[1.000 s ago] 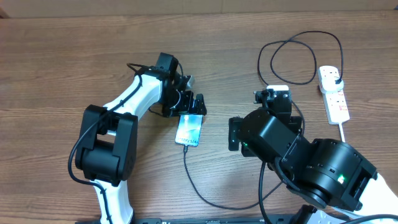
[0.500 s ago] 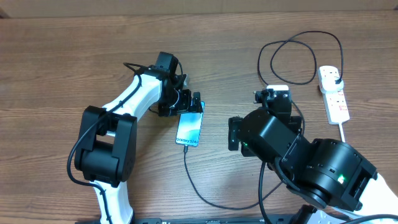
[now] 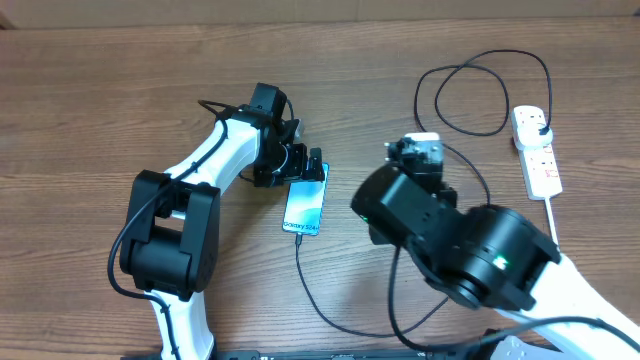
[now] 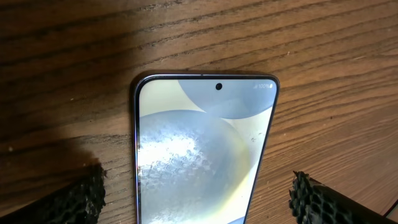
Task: Plug charger to phone and switch on socket
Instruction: 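Open the left gripper to release the phone, then move the right gripper over the power strip switch beside the white plug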
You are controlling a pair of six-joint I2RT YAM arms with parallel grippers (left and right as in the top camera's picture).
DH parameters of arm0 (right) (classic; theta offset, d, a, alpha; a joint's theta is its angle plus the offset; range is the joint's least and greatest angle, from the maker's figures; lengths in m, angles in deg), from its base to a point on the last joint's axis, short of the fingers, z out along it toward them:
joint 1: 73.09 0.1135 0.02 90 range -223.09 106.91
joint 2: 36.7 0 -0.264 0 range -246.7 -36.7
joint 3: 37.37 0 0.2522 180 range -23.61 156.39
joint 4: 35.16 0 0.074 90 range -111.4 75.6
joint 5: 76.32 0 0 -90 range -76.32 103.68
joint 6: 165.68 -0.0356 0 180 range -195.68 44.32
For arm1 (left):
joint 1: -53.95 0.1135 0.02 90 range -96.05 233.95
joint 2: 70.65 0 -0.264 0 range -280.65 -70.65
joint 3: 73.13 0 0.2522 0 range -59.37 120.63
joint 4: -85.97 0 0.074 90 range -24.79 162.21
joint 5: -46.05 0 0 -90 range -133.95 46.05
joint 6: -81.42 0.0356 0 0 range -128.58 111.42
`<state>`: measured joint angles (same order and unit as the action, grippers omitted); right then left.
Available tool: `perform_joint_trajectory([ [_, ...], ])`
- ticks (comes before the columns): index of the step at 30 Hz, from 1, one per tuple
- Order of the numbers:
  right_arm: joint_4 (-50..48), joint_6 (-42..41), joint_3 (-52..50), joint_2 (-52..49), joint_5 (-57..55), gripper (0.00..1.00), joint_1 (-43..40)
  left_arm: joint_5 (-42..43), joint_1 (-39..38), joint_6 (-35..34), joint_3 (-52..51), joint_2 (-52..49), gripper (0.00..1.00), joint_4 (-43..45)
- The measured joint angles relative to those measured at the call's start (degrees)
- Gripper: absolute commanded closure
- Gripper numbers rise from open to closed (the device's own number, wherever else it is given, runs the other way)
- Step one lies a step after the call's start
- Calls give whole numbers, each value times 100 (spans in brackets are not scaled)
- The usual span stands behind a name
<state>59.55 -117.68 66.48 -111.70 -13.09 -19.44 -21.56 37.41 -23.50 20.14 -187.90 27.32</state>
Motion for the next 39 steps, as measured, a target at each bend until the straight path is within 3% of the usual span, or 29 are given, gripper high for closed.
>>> perform_joint_trajectory([
  [3,-11,-4,0,-136,116,96,0,-7,0,0,0,0,0,-2],
  [11,522,-446,0,-177,391,96,-173,-39,0,-2,0,0,0,-7],
  [15,809,-525,0,-177,420,96,-831,-39,0,-2,0,0,0,-4],
  [21,946,-551,2,-177,595,96,-2809,-59,0,-20,0,2,0,57],
  [27,496,-68,2,-186,1060,96,-4894,-149,2,-20,0,2,0,205],
  [34,-138,310,2,-455,1716,95,-6780,-162,0,-20,0,4,0,210],
  [39,-538,573,7,-973,2256,94,-7528,-162,0,-70,0,4,0,216],
])
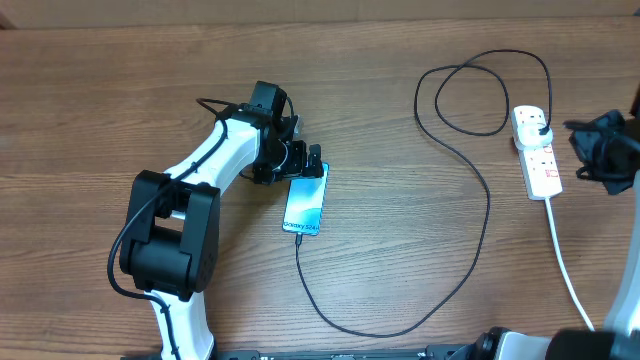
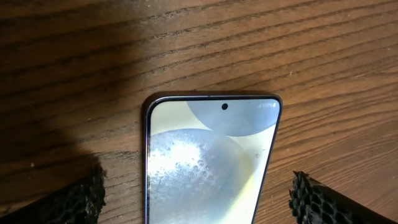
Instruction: Plug charger to phone and switch on socket
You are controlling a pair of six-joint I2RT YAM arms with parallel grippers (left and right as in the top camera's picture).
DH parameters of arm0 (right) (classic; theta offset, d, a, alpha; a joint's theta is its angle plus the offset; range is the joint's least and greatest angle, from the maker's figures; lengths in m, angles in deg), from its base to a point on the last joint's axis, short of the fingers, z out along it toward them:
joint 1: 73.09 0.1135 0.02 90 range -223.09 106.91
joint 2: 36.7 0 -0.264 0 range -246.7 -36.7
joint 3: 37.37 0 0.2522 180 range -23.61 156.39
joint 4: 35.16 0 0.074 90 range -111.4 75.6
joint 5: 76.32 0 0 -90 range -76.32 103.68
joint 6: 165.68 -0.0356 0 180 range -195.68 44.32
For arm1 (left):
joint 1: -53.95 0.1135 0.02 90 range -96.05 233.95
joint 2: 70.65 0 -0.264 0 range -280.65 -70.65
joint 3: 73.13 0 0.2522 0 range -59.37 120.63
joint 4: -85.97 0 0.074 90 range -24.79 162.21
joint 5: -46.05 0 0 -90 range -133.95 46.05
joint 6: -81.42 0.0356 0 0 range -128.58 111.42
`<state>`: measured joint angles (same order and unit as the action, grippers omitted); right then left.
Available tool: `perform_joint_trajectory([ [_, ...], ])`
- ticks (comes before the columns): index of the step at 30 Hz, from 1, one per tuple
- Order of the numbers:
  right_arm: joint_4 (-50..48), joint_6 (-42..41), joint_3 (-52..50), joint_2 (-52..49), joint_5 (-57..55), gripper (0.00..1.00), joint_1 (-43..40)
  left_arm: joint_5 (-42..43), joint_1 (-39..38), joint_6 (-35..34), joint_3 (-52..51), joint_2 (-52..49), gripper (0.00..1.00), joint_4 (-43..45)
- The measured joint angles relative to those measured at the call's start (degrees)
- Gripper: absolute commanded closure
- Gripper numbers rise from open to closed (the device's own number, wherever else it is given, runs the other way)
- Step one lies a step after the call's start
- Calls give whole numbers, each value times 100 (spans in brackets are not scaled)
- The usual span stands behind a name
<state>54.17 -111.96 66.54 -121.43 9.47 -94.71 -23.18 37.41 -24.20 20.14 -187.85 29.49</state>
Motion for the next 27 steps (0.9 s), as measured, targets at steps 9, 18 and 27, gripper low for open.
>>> perform_joint_trajectory([
  [9,-293,352,2,-1067,339,92,-382,105,57,186,-4,39,0,-317],
  [18,-1003,431,2,-1456,385,96,-455,-197,44,507,-361,1346,0,-1342],
  [27,-1491,479,7,-1906,398,96,-459,-1598,-1110,321,-326,4448,0,-2026],
])
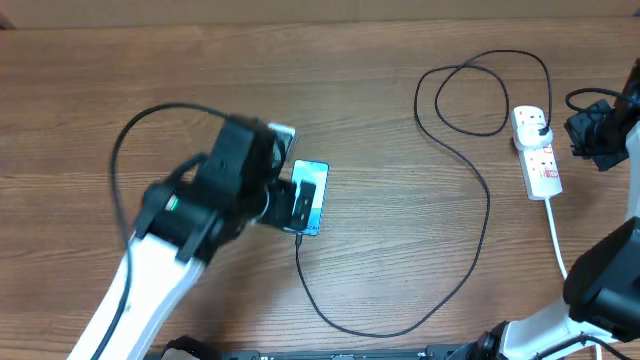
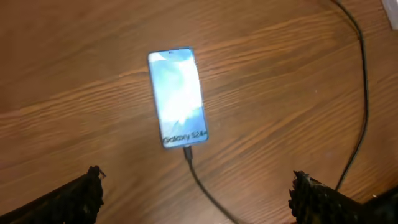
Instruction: Plug charger to phone and switch on socket
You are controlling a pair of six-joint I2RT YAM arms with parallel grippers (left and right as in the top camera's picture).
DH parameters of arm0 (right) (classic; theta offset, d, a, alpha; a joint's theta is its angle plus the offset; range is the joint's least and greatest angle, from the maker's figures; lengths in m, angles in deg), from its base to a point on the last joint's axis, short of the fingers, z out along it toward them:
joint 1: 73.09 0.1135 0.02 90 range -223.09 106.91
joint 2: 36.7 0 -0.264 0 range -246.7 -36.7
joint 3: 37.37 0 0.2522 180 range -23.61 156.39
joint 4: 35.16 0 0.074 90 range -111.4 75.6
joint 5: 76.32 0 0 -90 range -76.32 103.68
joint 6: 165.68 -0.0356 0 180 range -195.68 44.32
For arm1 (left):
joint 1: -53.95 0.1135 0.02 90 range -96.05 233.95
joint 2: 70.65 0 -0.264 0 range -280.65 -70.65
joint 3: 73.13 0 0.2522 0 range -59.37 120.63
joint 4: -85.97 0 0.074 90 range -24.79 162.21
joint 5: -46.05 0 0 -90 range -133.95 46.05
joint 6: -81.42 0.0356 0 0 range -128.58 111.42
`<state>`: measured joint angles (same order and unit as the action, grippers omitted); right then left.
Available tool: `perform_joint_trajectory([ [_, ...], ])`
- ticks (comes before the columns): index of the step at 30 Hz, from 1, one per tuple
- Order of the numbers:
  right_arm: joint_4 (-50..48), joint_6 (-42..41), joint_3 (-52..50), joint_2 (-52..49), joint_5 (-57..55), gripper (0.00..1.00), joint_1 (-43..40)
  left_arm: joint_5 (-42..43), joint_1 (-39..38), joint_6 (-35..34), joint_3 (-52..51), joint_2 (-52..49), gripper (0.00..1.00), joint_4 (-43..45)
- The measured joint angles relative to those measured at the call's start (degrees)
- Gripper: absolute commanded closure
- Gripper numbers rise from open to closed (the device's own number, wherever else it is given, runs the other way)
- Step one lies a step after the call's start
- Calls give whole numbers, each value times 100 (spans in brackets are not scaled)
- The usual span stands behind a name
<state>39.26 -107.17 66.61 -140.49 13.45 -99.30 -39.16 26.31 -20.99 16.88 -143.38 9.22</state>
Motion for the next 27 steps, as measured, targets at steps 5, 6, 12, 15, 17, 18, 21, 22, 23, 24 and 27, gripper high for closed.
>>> perform_joint_trajectory([
  [5,-168,2,0,-125,0,96,0,-1054,-415,-321,2,955,0,-605],
  [6,-212,2,0,-151,0,96,0,-1165,-417,-361,2,1073,0,-713],
  [12,-302,4,0,-463,-13,96,0,-1499,-417,-424,2,1381,0,-1049],
  [15,-304,4,0,-728,-17,96,0,-1541,-417,-424,2,1333,0,-1054],
  [17,-315,7,0,-890,-20,96,0,-1561,-417,-422,2,1296,0,-1054],
  [18,-321,20,0,-966,-13,96,0,-1572,-417,-424,2,1292,0,-1054],
  [21,-350,85,0,-1086,4,96,0,-1580,-417,-422,2,1283,0,-1056],
  [22,-358,96,0,-1095,7,96,0,-1580,-415,-424,2,1283,0,-1056],
  [23,-367,125,0,-1104,7,96,0,-1582,-415,-424,2,1283,0,-1056],
  [24,-376,138,0,-1104,9,96,0,-1580,-398,-422,2,1283,0,-1056],
  [27,-420,186,0,-1104,7,96,0,-1582,-240,-422,2,1283,0,-1056],
])
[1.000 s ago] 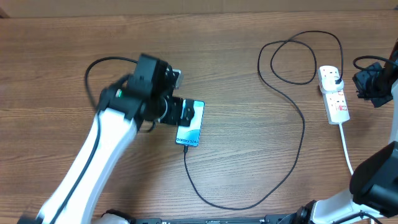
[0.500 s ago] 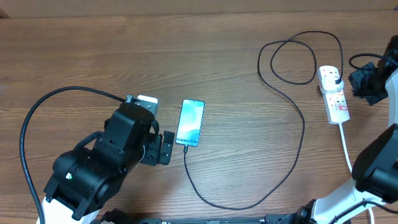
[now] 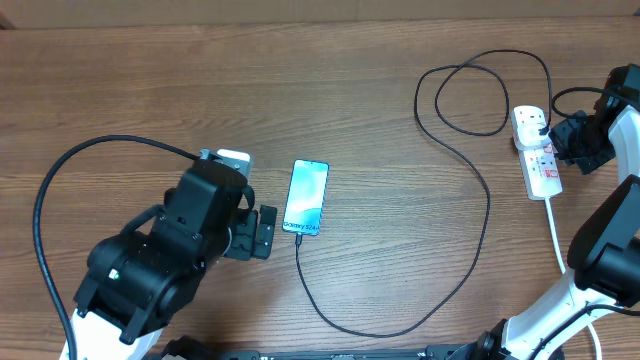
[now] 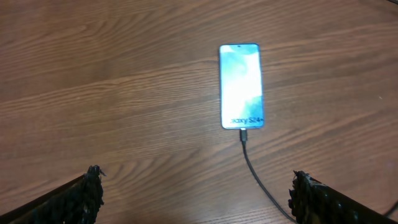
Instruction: Plug charger to phone and switch on socket
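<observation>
The phone (image 3: pixel 307 197) lies face up in the middle of the table with its screen lit. The black charger cable (image 3: pixel 300 245) is plugged into its near end. In the left wrist view the phone (image 4: pixel 241 86) and cable (image 4: pixel 252 163) lie well ahead of my fingers. My left gripper (image 3: pixel 262 232) is open and empty, to the near left of the phone. The white socket strip (image 3: pixel 537 155) lies at the right with a plug in its far end. My right gripper (image 3: pixel 572 140) sits against the strip's right side; its jaws do not show clearly.
The cable runs from the phone in a wide curve (image 3: pixel 470 250) to the right and coils in a loop (image 3: pixel 470 95) at the back before the strip. The strip's white lead (image 3: pixel 562 260) runs toward the near right edge. My left arm's body (image 3: pixel 170 260) fills the near left.
My left arm has pulled back to the near left, so the phone now lies farther off and uncovered. My right gripper has shifted slightly left, up against the socket strip.
At first my left gripper stood open around the phone's far end, with my right arm over the table's middle and the cable in the phone. Then my right arm was over by the socket strip. Later my left gripper was raised above the phone, and now it is withdrawn.
</observation>
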You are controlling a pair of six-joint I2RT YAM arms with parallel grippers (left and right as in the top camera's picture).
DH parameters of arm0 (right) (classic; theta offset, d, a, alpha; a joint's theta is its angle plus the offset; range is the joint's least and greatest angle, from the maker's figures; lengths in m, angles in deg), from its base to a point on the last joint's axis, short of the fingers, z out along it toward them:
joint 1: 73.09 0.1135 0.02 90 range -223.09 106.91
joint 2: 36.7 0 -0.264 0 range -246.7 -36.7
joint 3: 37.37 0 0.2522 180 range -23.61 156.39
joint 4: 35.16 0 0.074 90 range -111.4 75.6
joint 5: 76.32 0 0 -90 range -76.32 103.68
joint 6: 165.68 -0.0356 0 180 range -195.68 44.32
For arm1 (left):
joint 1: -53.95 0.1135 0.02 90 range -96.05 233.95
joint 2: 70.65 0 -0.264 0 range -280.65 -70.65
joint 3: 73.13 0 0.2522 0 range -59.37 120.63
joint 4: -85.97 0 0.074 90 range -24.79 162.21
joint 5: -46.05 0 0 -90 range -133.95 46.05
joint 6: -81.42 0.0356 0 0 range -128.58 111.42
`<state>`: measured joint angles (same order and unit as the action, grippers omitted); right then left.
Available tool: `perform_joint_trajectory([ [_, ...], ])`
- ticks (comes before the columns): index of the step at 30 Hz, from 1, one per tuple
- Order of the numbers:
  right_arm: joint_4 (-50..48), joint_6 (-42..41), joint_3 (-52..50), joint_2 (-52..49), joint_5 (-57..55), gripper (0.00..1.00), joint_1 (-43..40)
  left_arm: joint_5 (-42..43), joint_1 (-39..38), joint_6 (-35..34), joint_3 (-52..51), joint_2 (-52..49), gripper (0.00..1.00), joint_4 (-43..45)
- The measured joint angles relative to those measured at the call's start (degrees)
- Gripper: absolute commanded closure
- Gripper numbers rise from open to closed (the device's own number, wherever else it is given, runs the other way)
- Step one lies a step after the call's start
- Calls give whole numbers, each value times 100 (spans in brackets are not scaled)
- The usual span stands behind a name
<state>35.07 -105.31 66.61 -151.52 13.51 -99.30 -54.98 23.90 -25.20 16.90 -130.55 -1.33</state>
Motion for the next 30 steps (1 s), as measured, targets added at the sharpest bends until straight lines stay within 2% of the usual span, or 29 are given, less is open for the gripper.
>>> perform_joint_trajectory([
  [7,-96,92,0,0,17,96,0,-15,861,-2,-2,227,0,2],
  [15,-267,192,0,-31,87,96,0,-39,1849,-2,-2,1379,0,0],
  [22,-326,271,0,-310,417,96,0,-39,1965,-2,-2,2140,0,-9],
  [30,-426,289,0,-378,481,96,0,-39,2068,-2,0,2328,0,-17],
])
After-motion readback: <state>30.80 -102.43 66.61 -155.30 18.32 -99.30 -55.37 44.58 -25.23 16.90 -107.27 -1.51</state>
